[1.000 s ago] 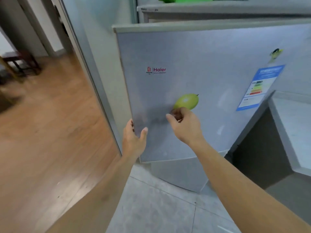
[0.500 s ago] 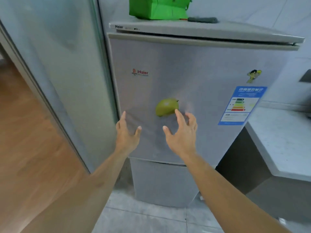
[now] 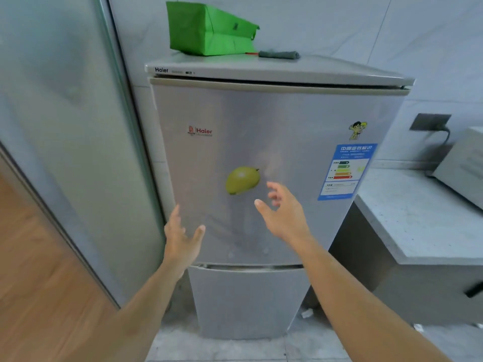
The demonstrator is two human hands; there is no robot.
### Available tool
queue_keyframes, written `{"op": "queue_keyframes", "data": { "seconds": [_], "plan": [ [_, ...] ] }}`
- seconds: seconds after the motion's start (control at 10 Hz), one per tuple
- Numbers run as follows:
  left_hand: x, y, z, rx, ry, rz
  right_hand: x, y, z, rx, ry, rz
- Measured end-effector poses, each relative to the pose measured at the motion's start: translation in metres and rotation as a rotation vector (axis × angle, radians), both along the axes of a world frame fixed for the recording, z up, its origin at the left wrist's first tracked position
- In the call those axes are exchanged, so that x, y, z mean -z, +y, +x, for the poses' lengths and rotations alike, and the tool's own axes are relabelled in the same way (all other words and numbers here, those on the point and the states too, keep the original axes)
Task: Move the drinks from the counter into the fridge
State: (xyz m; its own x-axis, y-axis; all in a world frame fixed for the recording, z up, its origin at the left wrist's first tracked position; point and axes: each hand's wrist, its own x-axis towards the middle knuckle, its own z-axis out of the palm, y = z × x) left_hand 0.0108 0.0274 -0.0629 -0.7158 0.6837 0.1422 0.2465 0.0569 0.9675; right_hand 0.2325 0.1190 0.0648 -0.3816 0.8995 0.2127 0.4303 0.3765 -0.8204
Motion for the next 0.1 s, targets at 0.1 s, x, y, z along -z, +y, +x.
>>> {"op": "queue_keyframes", "data": {
  "seconds": [0.1],
  "plan": [
    [0.0641,-0.0701,0.0142,-0.078,-0.044,-0.192,-0.0234,-0.0034,0.0455,-0.084,0.223,-0.149]
  ]
}}
